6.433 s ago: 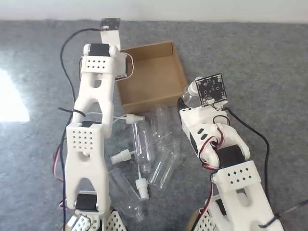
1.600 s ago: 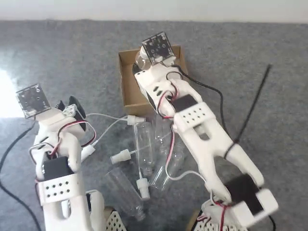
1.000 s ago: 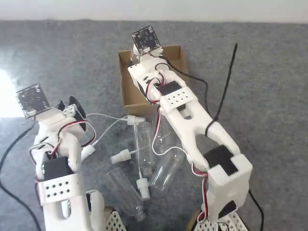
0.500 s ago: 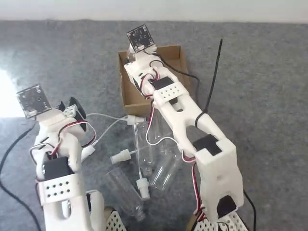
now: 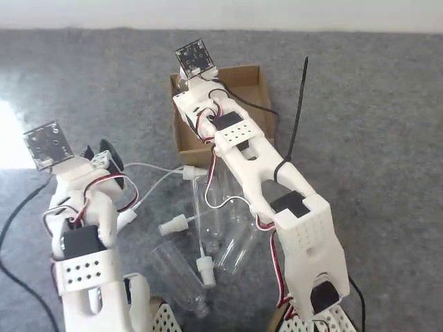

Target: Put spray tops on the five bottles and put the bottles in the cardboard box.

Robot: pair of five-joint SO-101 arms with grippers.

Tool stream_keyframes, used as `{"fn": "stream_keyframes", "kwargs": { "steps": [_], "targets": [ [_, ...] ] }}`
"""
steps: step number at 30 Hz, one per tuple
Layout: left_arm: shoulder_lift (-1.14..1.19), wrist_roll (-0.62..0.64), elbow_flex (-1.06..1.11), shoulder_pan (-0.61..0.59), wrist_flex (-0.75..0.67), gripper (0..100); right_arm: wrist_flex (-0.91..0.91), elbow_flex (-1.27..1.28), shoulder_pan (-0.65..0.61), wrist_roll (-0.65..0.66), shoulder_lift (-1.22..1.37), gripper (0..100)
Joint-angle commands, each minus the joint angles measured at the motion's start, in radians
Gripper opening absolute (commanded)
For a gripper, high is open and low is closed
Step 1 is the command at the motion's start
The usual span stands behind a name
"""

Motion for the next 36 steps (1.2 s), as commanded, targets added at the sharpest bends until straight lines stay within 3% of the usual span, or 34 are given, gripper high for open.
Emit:
{"fn": "stream_keyframes", "kwargs": {
  "steps": [1,4,10,36],
  "targets": [
    [-0.031,0.009,-0.012,-0.006,-0.020,9,-0.024,-0.071,-0.015,0.012,-0.025,12.1],
    [-0.031,0.009,-0.012,-0.006,-0.020,9,-0.016,-0.071,-0.016,0.012,-0.025,13.9],
    [-0.031,0.009,-0.010,-0.006,-0.020,9,-0.013,-0.068,-0.027,0.012,-0.005,27.3],
    [-0.031,0.008,-0.010,-0.006,-0.020,9,-0.010,-0.066,-0.035,0.012,-0.008,27.5]
  ]
}}
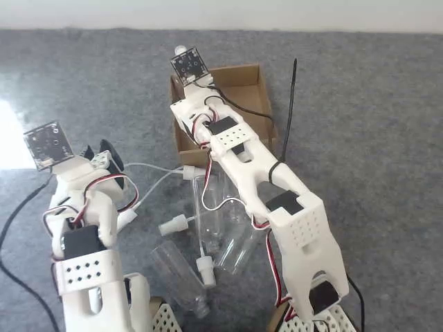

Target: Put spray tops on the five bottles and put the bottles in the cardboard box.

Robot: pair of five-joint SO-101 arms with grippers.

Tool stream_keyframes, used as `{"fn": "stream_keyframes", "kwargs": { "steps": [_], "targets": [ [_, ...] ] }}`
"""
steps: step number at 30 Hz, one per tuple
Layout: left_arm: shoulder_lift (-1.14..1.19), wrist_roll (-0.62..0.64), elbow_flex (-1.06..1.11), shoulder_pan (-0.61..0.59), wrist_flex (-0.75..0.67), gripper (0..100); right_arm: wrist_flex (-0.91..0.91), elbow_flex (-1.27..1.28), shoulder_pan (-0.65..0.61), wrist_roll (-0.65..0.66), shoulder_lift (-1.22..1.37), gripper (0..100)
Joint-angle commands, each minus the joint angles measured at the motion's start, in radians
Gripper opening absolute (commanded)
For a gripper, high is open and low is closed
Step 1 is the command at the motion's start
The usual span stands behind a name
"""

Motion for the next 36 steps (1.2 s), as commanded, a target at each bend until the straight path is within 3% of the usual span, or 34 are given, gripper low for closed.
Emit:
{"fn": "stream_keyframes", "kwargs": {
  "steps": [1,21,36],
  "targets": [
    [-0.031,0.009,-0.010,-0.006,-0.020,9,0.002,-0.061,-0.012,0.012,-0.064,27.5],
    [-0.031,0.009,-0.010,-0.008,-0.020,9,0.331,-0.063,-0.008,0.012,-0.214,27.5],
    [-0.031,0.011,-0.008,-0.032,-0.023,9,0.677,-0.063,-0.007,0.012,-0.435,27.5]
  ]
}}
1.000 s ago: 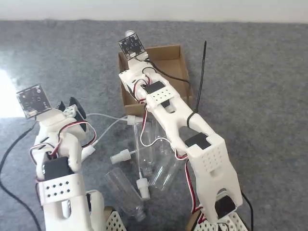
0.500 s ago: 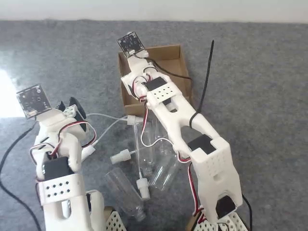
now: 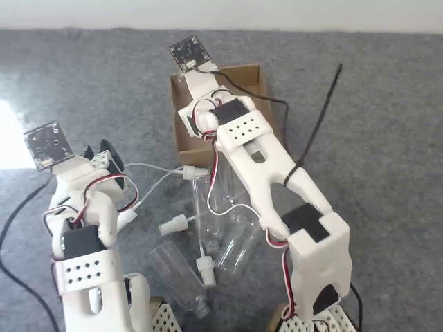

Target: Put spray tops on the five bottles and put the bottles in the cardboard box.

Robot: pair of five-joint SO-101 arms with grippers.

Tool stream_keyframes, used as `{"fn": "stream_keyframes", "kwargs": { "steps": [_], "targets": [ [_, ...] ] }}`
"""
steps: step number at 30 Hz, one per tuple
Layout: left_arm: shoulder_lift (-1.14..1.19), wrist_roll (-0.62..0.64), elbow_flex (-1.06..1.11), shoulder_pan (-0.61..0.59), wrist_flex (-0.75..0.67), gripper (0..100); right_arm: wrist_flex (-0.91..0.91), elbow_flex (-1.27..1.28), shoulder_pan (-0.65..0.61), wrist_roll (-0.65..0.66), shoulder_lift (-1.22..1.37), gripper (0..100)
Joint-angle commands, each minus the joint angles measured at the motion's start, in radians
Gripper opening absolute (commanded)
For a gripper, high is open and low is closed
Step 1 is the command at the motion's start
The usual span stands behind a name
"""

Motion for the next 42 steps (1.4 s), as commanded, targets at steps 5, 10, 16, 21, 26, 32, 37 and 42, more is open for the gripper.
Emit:
{"fn": "stream_keyframes", "kwargs": {
  "steps": [5,10,16,21,26,32,37,42],
  "targets": [
    [-0.031,0.012,-0.008,-0.054,-0.025,9,0.162,-0.063,0.021,0.012,-0.219,27.5],
    [-0.031,0.012,-0.008,-0.054,-0.025,9,0.285,-0.063,0.027,0.012,-0.334,27.5],
    [-0.031,0.012,-0.008,-0.054,-0.025,9,0.433,-0.058,0.022,0.006,-0.478,27.5],
    [-0.031,0.012,-0.008,-0.054,-0.025,9,0.559,-0.058,0.002,0.005,-0.533,27.5],
    [-0.031,0.012,-0.008,-0.055,-0.025,9,0.680,-0.058,-0.041,0.005,-0.562,27.5],
    [-0.031,0.012,0.018,-0.055,-0.077,9,0.842,-0.058,-0.102,0.002,-0.588,27.7],
    [-0.031,0.012,0.019,-0.055,-0.080,9,0.909,-0.041,-0.116,-0.215,-0.591,27.7],
    [-0.031,0.012,0.019,-0.055,-0.080,9,0.906,0.075,-0.134,-0.437,-0.593,27.7]
  ]
}}
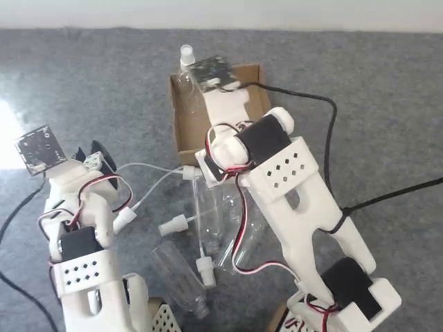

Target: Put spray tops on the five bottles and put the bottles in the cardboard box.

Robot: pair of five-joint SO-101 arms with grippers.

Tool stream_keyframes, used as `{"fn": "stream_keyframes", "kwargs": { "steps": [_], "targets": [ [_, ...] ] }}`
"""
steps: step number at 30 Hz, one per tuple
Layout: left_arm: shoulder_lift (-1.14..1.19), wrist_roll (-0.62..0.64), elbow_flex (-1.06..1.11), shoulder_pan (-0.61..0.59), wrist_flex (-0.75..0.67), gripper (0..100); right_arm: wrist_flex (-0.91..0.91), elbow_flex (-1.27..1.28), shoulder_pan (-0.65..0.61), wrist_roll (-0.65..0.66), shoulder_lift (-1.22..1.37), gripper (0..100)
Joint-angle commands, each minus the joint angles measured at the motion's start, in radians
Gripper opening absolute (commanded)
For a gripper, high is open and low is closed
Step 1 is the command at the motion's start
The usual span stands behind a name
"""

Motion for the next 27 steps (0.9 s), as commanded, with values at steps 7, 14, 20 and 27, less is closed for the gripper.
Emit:
{"fn": "stream_keyframes", "kwargs": {
  "steps": [7,14,20,27],
  "targets": [
    [-0.031,0.011,-0.015,-0.005,-0.026,9,0.036,0.210,-0.028,-0.160,-0.070,27.7],
    [-0.031,0.009,-0.015,-0.005,-0.026,9,-0.024,0.345,-0.027,-0.161,-0.062,27.6],
    [-0.031,0.009,-0.015,-0.005,-0.026,9,-0.213,0.523,-0.028,-0.164,-0.064,27.6],
    [-0.031,0.009,-0.015,-0.005,-0.026,9,-0.398,0.695,-0.028,-0.229,-0.062,27.5]
  ]
}}
